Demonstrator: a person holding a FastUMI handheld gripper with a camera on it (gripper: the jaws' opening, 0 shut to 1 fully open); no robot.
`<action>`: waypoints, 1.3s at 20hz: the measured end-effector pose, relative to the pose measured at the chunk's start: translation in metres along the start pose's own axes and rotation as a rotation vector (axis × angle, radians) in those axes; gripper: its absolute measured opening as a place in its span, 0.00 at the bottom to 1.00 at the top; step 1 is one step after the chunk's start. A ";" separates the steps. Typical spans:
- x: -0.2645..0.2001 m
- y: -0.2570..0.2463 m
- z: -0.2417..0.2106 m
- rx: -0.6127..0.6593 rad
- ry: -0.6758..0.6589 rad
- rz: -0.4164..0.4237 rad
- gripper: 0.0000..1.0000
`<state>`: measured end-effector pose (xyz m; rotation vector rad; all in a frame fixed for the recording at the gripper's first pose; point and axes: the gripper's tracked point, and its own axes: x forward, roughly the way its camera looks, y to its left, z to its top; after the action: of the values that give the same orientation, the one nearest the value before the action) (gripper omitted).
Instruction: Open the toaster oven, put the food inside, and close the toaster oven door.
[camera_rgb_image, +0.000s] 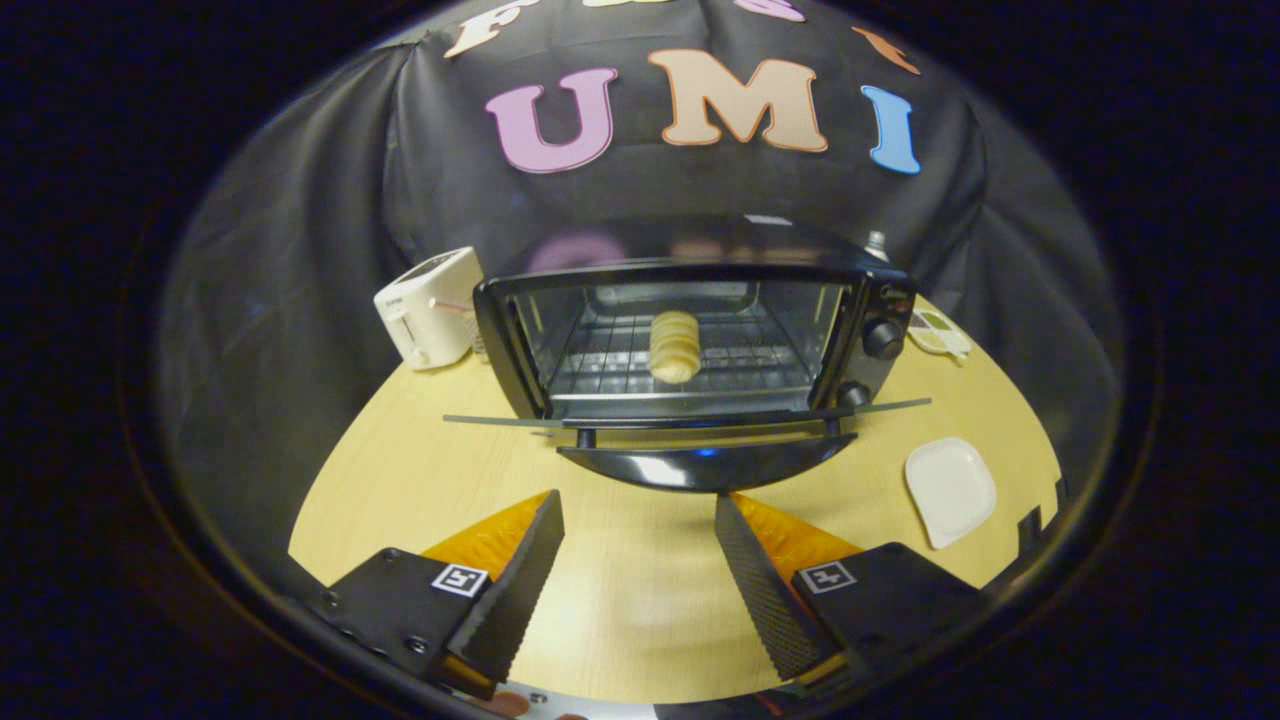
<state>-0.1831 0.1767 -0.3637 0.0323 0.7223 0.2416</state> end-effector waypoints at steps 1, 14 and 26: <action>0.003 -0.001 0.009 0.006 -0.013 -0.002 0.97; 0.020 -0.025 0.100 -0.008 -0.163 -0.063 0.97; -0.078 -0.077 0.286 0.021 -0.575 -0.137 0.96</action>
<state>-0.0351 0.0996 -0.1073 0.0682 0.1536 0.0842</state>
